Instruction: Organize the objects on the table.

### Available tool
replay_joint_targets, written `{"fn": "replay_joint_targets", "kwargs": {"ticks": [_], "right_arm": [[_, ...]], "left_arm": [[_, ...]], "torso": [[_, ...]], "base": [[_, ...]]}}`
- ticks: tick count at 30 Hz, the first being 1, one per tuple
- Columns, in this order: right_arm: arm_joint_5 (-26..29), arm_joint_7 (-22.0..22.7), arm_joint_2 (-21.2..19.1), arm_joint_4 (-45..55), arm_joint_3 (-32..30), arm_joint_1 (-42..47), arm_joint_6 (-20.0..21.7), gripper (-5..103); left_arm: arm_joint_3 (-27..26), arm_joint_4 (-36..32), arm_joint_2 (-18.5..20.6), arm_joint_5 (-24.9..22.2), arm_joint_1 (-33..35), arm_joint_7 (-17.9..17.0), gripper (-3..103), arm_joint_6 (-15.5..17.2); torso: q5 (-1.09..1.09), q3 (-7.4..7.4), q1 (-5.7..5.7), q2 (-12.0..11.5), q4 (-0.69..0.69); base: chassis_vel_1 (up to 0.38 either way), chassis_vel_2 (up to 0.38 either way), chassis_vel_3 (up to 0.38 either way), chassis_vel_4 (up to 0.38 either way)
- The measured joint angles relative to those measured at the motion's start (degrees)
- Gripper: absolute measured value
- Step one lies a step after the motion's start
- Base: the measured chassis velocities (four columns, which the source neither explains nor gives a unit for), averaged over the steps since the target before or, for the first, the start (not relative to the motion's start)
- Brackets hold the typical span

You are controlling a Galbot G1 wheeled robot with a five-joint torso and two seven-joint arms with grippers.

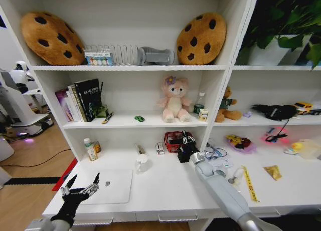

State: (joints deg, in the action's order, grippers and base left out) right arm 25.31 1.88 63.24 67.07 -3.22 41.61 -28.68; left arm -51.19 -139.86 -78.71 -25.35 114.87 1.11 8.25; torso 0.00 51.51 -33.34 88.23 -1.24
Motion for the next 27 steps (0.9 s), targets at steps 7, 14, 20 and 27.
{"fn": "replay_joint_targets", "kwargs": {"ticks": [7, 14, 20, 27], "right_arm": [[-0.1, 0.0, -0.2, 0.5, -0.7, 0.9, 1.1, 51], [6.5, -3.8, -4.2, 10.2, -2.1, 7.0, 7.2, 78], [8.7, -1.2, -7.9, 24.2, -5.4, 16.1, 14.0, 97], [9.3, 4.5, -10.9, 40.0, -11.0, 27.5, 21.0, 100]], "left_arm": [[0.0, 0.0, 0.0, 0.0, 0.0, 0.0, 100, 0.0], [0.0, 0.0, 0.0, 0.0, 0.0, 0.0, 100, 0.0], [0.0, 0.0, 0.0, 0.0, 0.0, 0.0, 100, 0.0], [0.0, 0.0, 0.0, 0.0, 0.0, 0.0, 100, 0.0]], "torso": [[0.0, 0.0, 0.0, 0.0, 0.0], [0.0, 0.0, 0.0, 0.0, -0.01], [0.01, 0.0, 0.01, 0.0, 0.01], [0.0, -0.01, 0.01, 0.0, 0.02]], "base": [[0.0, 0.0, 0.0, 0.0], [0.0, 0.0, 0.0, 0.0], [0.0, 0.0, 0.0, 0.0], [0.0, 0.0, 0.0, 0.0]]}}
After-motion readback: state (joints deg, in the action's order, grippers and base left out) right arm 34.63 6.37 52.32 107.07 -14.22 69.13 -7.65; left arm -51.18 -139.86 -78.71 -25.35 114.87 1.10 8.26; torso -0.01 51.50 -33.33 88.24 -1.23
